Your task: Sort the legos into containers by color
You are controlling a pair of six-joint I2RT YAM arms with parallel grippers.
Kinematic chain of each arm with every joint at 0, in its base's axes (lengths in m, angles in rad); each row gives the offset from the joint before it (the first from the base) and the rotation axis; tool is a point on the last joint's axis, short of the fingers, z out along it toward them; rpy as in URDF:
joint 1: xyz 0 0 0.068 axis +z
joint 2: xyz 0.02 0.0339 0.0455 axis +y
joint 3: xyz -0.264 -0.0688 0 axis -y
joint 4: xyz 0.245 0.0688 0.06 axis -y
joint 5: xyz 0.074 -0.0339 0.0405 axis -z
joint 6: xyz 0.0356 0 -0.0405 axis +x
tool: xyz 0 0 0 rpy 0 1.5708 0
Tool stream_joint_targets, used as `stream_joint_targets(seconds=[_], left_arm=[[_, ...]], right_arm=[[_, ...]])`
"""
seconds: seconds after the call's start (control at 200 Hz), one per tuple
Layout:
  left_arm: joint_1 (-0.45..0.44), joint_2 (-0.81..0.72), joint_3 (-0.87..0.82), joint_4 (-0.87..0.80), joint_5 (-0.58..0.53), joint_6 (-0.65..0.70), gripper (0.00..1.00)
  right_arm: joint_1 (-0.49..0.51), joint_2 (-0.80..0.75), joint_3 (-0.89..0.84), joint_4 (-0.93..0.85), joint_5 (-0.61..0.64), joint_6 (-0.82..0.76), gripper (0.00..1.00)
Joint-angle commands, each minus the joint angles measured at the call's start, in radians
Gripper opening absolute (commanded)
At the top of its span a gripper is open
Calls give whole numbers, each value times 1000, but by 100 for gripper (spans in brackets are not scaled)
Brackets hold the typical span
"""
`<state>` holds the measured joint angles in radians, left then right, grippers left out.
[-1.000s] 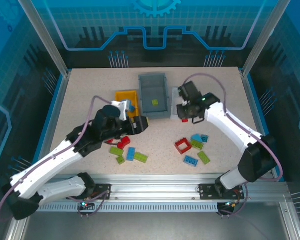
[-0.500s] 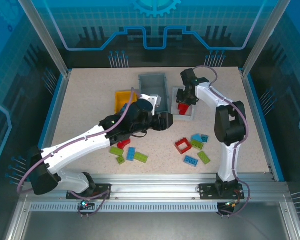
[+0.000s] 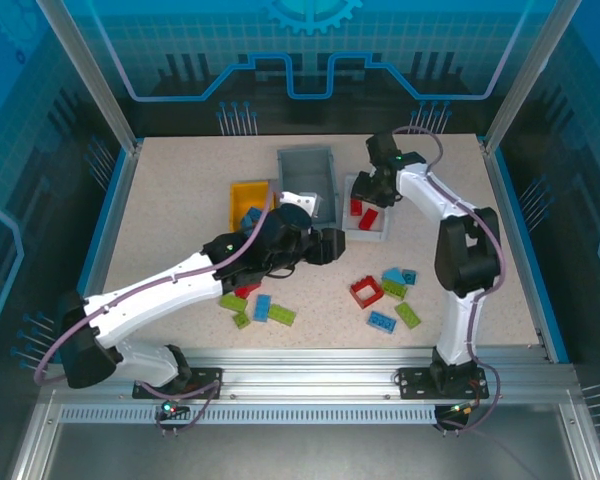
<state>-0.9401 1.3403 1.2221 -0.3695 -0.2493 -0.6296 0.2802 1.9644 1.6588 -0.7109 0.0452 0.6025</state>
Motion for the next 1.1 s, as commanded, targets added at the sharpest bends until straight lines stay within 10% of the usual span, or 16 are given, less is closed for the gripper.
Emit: stream_joint_targets(seconds=[0.0, 0.215, 0.515, 0.785, 1.095], left_arm=[[-8, -75, -25, -103, -74, -39, 66], [-6, -182, -70, -331, -157, -178, 66], [2, -300, -263, -634, -187, -571, 67], [167, -377, -524, -541, 21, -721, 68], [179, -244, -615, -402, 107, -652, 71]], right_arm=[[25, -163, -17, -4, 63, -28, 43], [136, -476, -225, 119, 128, -135, 44], [583, -799, -629, 253, 33, -313, 51], [859, -840, -810, 315, 85, -198, 56], [896, -780, -793, 347, 50, -193, 59]])
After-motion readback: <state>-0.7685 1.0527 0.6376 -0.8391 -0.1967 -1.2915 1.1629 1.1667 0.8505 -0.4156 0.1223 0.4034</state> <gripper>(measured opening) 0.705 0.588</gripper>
